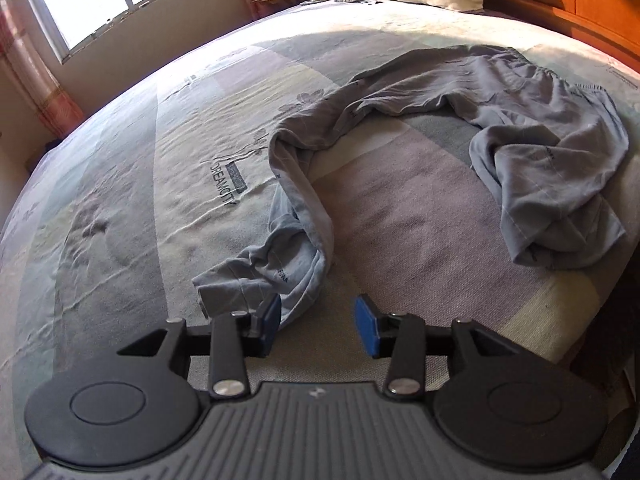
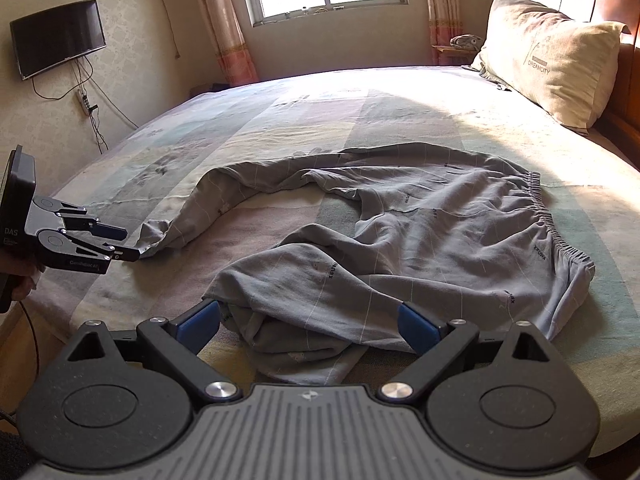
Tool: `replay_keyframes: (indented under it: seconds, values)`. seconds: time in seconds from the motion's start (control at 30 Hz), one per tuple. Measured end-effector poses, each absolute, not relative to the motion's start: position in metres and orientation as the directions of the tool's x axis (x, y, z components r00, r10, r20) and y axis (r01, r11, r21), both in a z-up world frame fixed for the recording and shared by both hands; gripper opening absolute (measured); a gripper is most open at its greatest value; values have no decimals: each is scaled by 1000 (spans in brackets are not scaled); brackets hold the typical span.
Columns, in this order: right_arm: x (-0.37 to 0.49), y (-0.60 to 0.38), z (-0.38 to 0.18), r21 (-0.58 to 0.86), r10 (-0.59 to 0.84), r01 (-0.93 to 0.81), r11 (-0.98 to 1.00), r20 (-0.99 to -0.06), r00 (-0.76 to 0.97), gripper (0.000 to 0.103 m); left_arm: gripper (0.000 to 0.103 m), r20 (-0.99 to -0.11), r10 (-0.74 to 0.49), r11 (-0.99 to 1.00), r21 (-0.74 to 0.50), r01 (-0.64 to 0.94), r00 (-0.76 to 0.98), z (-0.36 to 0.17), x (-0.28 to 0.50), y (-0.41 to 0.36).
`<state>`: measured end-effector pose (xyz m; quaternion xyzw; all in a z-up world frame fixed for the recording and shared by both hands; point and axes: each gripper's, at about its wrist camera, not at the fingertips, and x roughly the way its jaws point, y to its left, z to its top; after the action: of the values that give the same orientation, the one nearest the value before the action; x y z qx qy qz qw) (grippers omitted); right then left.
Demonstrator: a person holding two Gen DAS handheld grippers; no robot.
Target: Fold clothes
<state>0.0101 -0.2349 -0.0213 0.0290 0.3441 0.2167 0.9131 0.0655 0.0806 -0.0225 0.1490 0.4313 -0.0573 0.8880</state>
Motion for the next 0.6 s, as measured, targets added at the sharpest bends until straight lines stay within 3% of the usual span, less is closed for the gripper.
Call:
replay_keyframes:
  seconds: [0.27, 0.5, 0.6]
  values:
    - [20, -218, -30, 211, 449, -414, 885, -620, 643, 98, 50, -784, -5, 997, 41, 59, 621, -3, 58, 86]
    - [22, -203, -28, 225, 490, -454, 862, -600, 633, 98, 51, -750, -1, 1000, -2, -1, 661, 22, 40, 89]
    - [20, -202, -27, 237, 500, -456, 858, -592, 632, 98, 55, -757, -27, 993, -96, -70, 653, 17, 49, 106]
